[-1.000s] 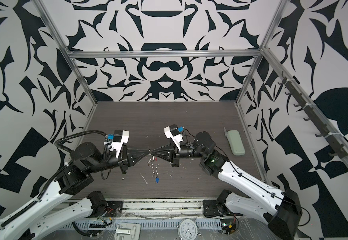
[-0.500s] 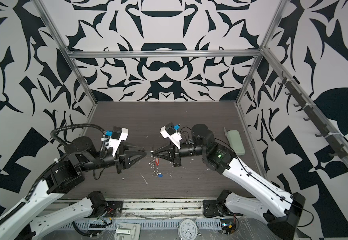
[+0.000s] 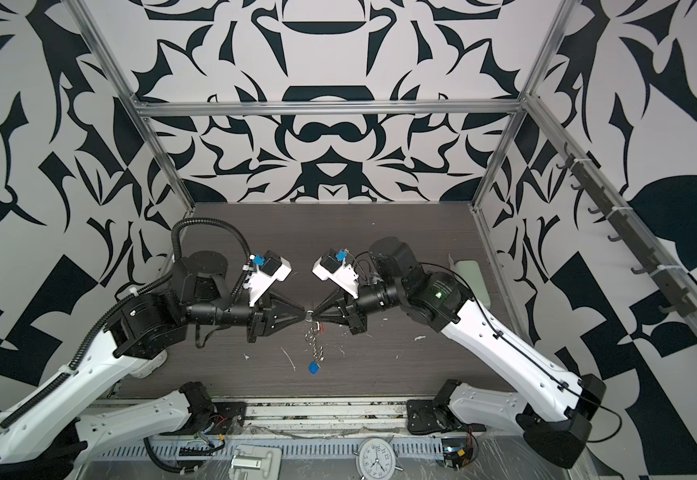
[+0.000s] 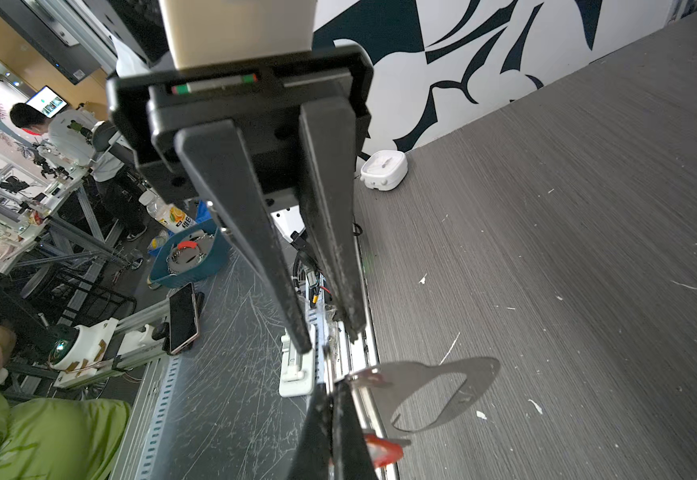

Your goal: Remove the keys from the keyring

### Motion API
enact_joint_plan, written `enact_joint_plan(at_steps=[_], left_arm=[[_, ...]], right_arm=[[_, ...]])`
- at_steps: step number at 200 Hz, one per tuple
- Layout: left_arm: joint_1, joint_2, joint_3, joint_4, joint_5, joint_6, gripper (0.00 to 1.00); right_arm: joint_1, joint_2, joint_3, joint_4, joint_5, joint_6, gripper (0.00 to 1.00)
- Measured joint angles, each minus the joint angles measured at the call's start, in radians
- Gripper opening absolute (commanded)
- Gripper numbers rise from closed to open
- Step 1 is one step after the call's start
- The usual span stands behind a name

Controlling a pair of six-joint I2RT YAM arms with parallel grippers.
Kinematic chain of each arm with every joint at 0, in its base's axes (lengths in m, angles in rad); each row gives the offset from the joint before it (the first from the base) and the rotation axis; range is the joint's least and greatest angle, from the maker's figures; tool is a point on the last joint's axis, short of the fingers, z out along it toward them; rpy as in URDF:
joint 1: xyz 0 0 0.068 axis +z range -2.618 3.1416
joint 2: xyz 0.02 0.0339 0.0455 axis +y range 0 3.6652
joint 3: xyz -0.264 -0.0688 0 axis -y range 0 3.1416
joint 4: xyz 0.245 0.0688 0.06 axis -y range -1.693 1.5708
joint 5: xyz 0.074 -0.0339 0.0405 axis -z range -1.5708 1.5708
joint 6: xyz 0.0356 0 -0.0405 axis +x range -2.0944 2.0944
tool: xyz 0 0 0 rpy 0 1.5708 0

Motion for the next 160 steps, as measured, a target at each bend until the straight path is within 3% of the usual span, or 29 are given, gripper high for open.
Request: enact_joint_plan(at_steps=[90,110,122,150,160], left_arm=[[0.0,0.042,0.016,-0.005,0.052,0.011,0.16],[0.0,0.052,0.019,-0.005,0.059,0.01,0.09],[0.002,0.055,0.019,-0.006,0.061,0.007,0.0],[0.002,0.048,0.014,0.008,0.057,0.006,0.0],[0.002,0.032,-0.005,0.035,0.047,-0.002,0.0]], right_arm=[[0.0,0.015,0.02,-0.036,0.01,-0.017,0.0],[0.0,0.017,0.021,-0.035,0.011,-0.016,0.0],[0.0,0.019,0.021,-0.036,0.012,-0.015,0.0],[-0.002,0.019,0.021,-0.023,0.011,-0.002,0.0],[-0.002,0.019,0.021,-0.012,0.013,0.007,0.14]])
